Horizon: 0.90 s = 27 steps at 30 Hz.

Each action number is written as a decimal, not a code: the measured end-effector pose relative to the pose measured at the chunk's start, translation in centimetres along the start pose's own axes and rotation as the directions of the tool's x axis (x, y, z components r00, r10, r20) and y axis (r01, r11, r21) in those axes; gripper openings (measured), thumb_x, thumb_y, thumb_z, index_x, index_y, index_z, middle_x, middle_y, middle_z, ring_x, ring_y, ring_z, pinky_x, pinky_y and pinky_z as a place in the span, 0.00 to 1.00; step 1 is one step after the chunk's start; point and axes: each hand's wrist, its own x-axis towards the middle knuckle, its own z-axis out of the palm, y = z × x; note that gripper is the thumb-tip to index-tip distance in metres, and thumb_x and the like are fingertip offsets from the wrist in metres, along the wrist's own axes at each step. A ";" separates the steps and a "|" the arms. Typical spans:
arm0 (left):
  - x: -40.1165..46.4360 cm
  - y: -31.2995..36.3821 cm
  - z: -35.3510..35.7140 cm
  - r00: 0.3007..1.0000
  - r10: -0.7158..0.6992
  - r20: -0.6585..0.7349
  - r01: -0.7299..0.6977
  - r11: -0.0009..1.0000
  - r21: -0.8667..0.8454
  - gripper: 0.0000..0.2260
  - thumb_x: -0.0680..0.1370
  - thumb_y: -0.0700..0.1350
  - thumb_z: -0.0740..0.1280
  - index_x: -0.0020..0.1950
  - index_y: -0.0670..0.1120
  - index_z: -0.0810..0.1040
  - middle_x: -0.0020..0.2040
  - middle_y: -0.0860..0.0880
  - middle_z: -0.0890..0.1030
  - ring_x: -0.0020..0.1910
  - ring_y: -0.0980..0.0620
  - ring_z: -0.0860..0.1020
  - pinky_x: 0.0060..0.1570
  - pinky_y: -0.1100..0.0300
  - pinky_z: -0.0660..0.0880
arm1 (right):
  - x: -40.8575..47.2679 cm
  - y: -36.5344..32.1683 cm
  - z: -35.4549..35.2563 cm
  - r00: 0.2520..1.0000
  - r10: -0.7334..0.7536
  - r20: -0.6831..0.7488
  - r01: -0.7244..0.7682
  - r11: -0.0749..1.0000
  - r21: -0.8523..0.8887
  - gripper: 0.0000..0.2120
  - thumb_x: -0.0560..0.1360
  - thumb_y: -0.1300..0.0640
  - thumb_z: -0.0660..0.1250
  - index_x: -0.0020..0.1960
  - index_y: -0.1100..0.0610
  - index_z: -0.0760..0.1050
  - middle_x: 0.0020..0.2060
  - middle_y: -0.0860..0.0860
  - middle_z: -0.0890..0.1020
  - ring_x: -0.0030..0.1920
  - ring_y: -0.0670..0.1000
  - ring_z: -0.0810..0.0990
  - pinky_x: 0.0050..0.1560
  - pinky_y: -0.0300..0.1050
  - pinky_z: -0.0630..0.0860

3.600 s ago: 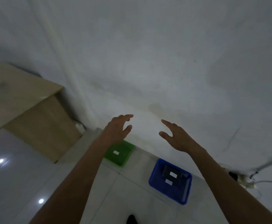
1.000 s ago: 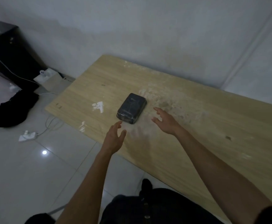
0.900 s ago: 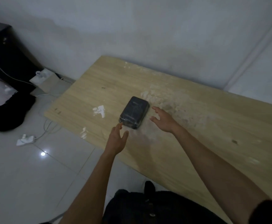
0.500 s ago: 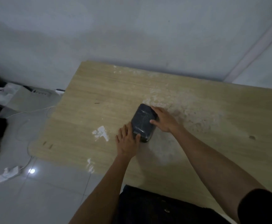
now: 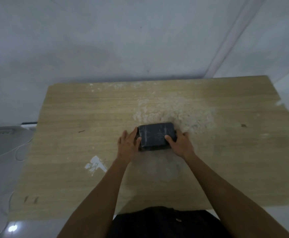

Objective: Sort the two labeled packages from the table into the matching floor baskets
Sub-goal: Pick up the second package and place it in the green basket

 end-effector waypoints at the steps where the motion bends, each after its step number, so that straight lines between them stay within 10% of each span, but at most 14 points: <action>1: 0.0 0.2 -0.2 1.000 0.023 -0.011 -0.023 1.000 -0.021 0.23 0.82 0.52 0.55 0.77 0.51 0.58 0.76 0.43 0.65 0.77 0.42 0.58 0.74 0.46 0.57 | 0.2 0.0 -0.3 1.000 0.002 0.020 -0.002 1.000 0.016 0.32 0.75 0.38 0.63 0.71 0.56 0.64 0.64 0.62 0.67 0.60 0.65 0.74 0.59 0.57 0.75; 7: 0.4 2.8 -2.7 0.992 0.026 -0.125 -0.092 0.822 -0.561 0.22 0.79 0.45 0.64 0.74 0.47 0.66 0.70 0.47 0.73 0.58 0.51 0.77 0.50 0.74 0.76 | 0.5 0.0 -2.9 0.982 -0.153 -0.114 0.184 0.922 0.341 0.26 0.72 0.53 0.73 0.65 0.54 0.65 0.60 0.58 0.75 0.55 0.58 0.78 0.52 0.54 0.78; 12: 0.0 4.3 -2.7 0.995 -0.050 -0.086 -0.021 0.740 -0.673 0.21 0.79 0.48 0.65 0.71 0.45 0.70 0.68 0.44 0.75 0.62 0.44 0.77 0.61 0.46 0.77 | 0.1 0.9 -3.6 0.981 -0.181 -0.075 0.196 0.902 0.386 0.27 0.73 0.59 0.72 0.65 0.56 0.62 0.55 0.58 0.77 0.53 0.58 0.80 0.44 0.47 0.75; 19: -0.7 5.3 -2.7 0.987 -0.153 -0.039 0.048 0.525 -0.850 0.09 0.79 0.45 0.64 0.50 0.39 0.78 0.49 0.41 0.80 0.49 0.46 0.80 0.45 0.56 0.82 | -0.8 0.0 -5.5 0.993 -0.082 0.091 0.021 0.847 0.531 0.24 0.72 0.28 0.55 0.60 0.42 0.66 0.56 0.52 0.76 0.52 0.55 0.81 0.37 0.47 0.82; 22: -0.8 5.4 -2.5 0.985 -0.153 -0.078 0.026 0.578 -0.815 0.06 0.77 0.41 0.67 0.41 0.41 0.79 0.40 0.46 0.79 0.43 0.49 0.78 0.49 0.52 0.79 | -1.0 -0.1 -5.6 0.993 -0.079 0.082 0.026 0.861 0.508 0.18 0.76 0.35 0.56 0.57 0.46 0.71 0.56 0.52 0.76 0.53 0.54 0.80 0.41 0.50 0.83; 27: -2.3 3.8 -0.4 0.991 -0.119 -0.059 0.052 0.753 -0.656 0.13 0.77 0.38 0.67 0.61 0.39 0.76 0.55 0.45 0.76 0.52 0.49 0.77 0.52 0.60 0.76 | -1.5 2.7 -3.9 0.990 -0.140 0.033 0.112 0.891 0.440 0.10 0.78 0.59 0.64 0.59 0.55 0.73 0.61 0.54 0.76 0.55 0.55 0.78 0.37 0.49 0.82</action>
